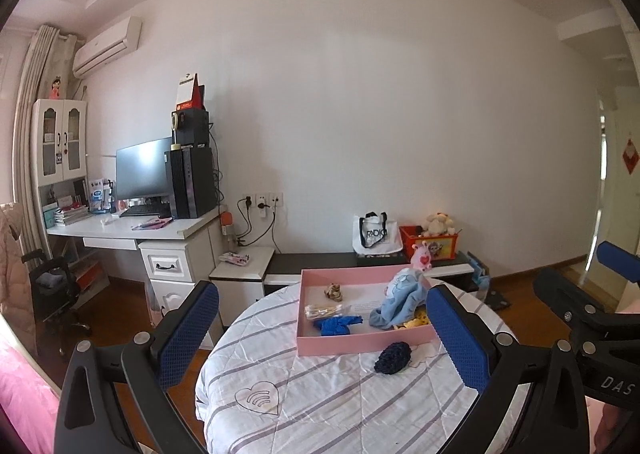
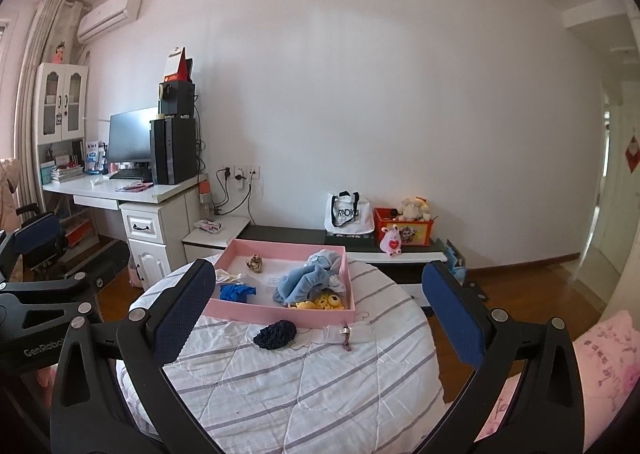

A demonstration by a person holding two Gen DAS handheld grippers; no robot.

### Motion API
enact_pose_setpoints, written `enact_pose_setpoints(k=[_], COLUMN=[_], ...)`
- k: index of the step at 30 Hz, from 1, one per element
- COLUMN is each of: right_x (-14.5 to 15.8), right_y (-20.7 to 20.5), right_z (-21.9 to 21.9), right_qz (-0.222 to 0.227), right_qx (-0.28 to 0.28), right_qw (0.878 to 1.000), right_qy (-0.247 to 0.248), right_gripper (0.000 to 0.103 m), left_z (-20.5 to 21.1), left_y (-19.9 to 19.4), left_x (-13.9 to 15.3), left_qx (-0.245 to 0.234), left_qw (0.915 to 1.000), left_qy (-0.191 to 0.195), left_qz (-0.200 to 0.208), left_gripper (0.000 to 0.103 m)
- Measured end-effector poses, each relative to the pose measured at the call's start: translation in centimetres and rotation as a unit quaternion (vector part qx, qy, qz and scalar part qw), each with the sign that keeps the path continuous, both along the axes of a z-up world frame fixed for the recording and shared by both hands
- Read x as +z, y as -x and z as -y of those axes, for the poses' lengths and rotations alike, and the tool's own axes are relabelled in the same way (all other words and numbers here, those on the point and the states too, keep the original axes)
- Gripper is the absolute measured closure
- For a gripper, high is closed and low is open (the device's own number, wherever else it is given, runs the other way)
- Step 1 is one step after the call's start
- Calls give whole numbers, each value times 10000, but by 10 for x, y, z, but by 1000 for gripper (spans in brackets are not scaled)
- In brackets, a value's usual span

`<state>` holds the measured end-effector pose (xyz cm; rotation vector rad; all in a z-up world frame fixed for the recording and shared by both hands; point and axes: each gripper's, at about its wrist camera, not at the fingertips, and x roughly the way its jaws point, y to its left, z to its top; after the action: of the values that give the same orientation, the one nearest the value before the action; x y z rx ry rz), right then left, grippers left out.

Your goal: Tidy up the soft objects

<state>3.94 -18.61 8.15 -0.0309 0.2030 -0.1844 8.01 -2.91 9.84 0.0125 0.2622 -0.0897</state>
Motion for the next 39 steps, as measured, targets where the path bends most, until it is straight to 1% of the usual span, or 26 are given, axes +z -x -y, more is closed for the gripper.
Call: enact_pose_setpoints(k=[10,20,28,33,39], right_x=[-3,-9,-24,-39,-60], right_y=[-1,-15,-33,-51,-76], right_z=[3,8,21,32,47], right_qz=[-54,-223,-534,-833,-1246], right_qx=[-42,-108,-219,-317,-402], right_qw=[10000,9997,9981,9954,9900], right_qy=[-28,-89,-237,-361,-522], right_gripper=[0,0,0,0,0], left_z=[1,2,5,8,16], left_y=[-2,-8,-25,-40,-68], left_x=[2,-2,-10,-16,-25], left_qx=[-4,-41,-117,-184,-240], left_qw=[10000,9998,9988,9972,9937], left_qy=[-24,-55,-92,-116,-169], left_qz=[-63,-175,-477,-709,-1078], left_gripper=[0,0,0,0,0])
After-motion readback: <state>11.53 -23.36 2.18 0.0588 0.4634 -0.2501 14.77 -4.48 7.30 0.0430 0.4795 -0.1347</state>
